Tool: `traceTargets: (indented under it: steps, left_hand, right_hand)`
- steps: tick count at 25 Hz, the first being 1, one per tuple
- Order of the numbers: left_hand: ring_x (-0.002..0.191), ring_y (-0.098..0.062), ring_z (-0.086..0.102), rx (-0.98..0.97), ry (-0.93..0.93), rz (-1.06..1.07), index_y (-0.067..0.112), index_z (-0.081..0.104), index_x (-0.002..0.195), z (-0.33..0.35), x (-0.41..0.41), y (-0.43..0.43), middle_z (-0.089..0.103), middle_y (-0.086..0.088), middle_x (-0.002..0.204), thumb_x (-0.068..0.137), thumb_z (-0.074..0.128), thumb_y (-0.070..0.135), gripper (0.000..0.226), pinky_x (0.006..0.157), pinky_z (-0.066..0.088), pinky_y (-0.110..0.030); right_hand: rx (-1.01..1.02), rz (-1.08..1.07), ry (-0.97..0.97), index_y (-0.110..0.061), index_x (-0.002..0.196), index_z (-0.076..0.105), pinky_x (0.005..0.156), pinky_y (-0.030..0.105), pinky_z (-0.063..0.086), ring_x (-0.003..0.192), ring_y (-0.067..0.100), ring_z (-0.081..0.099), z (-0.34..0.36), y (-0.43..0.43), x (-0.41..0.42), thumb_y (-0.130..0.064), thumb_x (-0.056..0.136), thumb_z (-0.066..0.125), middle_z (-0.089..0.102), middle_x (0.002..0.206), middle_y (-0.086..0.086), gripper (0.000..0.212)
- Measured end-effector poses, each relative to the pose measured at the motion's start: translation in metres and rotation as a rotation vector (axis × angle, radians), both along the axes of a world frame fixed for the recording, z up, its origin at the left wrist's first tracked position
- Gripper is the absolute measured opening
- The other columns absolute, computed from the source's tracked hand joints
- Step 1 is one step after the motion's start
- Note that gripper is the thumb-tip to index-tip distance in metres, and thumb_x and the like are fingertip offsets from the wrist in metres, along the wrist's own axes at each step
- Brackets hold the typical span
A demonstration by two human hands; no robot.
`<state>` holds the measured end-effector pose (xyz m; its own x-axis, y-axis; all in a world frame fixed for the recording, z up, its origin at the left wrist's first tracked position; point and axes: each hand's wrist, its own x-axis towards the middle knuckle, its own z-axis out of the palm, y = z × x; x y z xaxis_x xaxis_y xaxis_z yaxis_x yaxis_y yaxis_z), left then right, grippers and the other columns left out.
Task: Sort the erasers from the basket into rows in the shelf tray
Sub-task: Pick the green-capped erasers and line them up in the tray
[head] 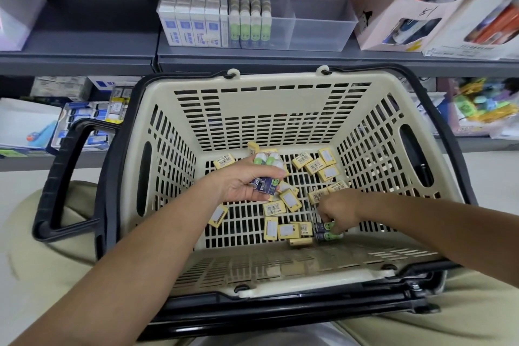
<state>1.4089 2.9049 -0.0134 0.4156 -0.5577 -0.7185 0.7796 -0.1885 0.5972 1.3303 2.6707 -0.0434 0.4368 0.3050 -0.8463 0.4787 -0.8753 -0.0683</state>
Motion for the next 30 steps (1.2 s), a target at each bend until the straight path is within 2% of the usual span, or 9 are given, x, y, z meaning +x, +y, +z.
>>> traceTargets:
  steps: [3, 6, 11, 15, 18, 20, 22, 26, 30]
  left_hand:
    - [0.062, -0.019, 0.068, 0.010, 0.004, -0.001, 0.012, 0.045, 0.120, -0.002, 0.000, 0.001, 0.068, -0.012, 0.085, 0.071, 0.078, 0.008, 0.059, 0.044, 0.051, -0.024]
    - [0.061, -0.018, 0.068, 0.007, 0.003, -0.011, 0.014, 0.050, 0.108, -0.003, 0.000, 0.000, 0.069, -0.010, 0.080, 0.070, 0.077, 0.008, 0.047, 0.044, 0.051, -0.024]
    - [0.064, -0.018, 0.068, 0.014, 0.001, -0.014, 0.015, 0.050, 0.112, -0.005, -0.001, 0.001, 0.069, -0.010, 0.084, 0.070, 0.078, 0.009, 0.051, 0.046, 0.052, -0.025]
    - [0.064, -0.018, 0.068, 0.020, 0.011, -0.010, 0.016, 0.049, 0.114, -0.005, 0.000, 0.001, 0.069, -0.010, 0.085, 0.067, 0.080, 0.009, 0.057, 0.046, 0.052, -0.025]
    - [0.066, -0.019, 0.069, 0.032, 0.033, -0.019, 0.014, 0.047, 0.117, -0.007, -0.001, 0.003, 0.071, -0.009, 0.082, 0.065, 0.081, 0.009, 0.063, 0.047, 0.053, -0.027]
    - [0.068, -0.020, 0.069, 0.047, 0.054, -0.045, 0.010, 0.045, 0.121, -0.006, -0.002, 0.003, 0.071, -0.010, 0.080, 0.067, 0.081, 0.008, 0.065, 0.051, 0.055, -0.029]
    - [0.070, -0.022, 0.069, 0.056, 0.065, -0.069, 0.007, 0.046, 0.121, -0.002, 0.000, 0.003, 0.071, -0.011, 0.080, 0.066, 0.082, 0.010, 0.066, 0.054, 0.056, -0.031]
    - [0.063, -0.022, 0.068, -0.017, 0.113, -0.023, 0.007, 0.059, 0.100, 0.012, 0.008, -0.002, 0.070, -0.010, 0.070, 0.063, 0.079, 0.015, 0.042, 0.053, 0.056, -0.029]
    - [0.066, -0.022, 0.068, -0.149, 0.232, 0.029, 0.005, 0.063, 0.094, 0.021, 0.007, -0.010, 0.068, -0.013, 0.080, 0.070, 0.074, 0.028, 0.035, 0.048, 0.055, -0.027]
  right_hand:
    - [-0.029, 0.086, -0.019, -0.014, 0.105, 0.058, 0.072, 0.033, 0.048, 0.096, 0.019, 0.052, -0.003, 0.004, -0.004, -0.041, 0.079, 0.064, 0.055, 0.106, 0.003, 0.038]
    - [-0.025, 0.144, -0.052, -0.013, 0.098, 0.058, 0.060, 0.028, 0.039, 0.085, 0.017, 0.047, -0.004, 0.008, -0.006, -0.038, 0.081, 0.063, 0.055, 0.100, 0.003, 0.031]
    - [0.026, 0.122, -0.013, -0.013, 0.099, 0.057, 0.068, 0.031, 0.045, 0.094, 0.025, 0.056, -0.011, 0.016, -0.012, -0.023, 0.083, 0.061, 0.060, 0.103, 0.007, 0.020]
    - [0.007, -0.072, 0.104, -0.013, 0.098, 0.060, 0.073, 0.032, 0.047, 0.087, 0.020, 0.056, -0.007, 0.014, -0.010, -0.021, 0.081, 0.063, 0.060, 0.095, 0.003, 0.019]
    - [0.112, -0.250, 0.160, -0.014, 0.092, 0.064, 0.071, 0.027, 0.045, 0.082, 0.018, 0.057, 0.013, 0.017, 0.004, -0.019, 0.079, 0.066, 0.060, 0.085, -0.001, 0.014]
    - [0.265, -0.352, 0.087, -0.016, 0.090, 0.066, 0.068, 0.025, 0.041, 0.079, 0.017, 0.056, 0.035, 0.023, 0.017, -0.019, 0.079, 0.067, 0.058, 0.079, -0.005, 0.011]
    - [0.443, -0.387, -0.040, -0.015, 0.093, 0.067, 0.072, 0.027, 0.044, 0.083, 0.018, 0.059, 0.062, 0.028, 0.029, -0.020, 0.080, 0.068, 0.062, 0.085, -0.002, 0.014]
    - [0.767, -0.183, -0.465, -0.025, 0.116, 0.064, 0.081, 0.023, 0.047, 0.088, 0.009, 0.058, 0.116, 0.036, 0.037, -0.018, 0.082, 0.065, 0.058, 0.106, -0.007, 0.035]
    - [0.771, -0.020, -0.700, -0.023, 0.118, 0.063, 0.079, 0.034, 0.053, 0.098, 0.018, 0.058, 0.134, 0.036, 0.043, -0.006, 0.081, 0.061, 0.057, 0.114, 0.005, 0.041]
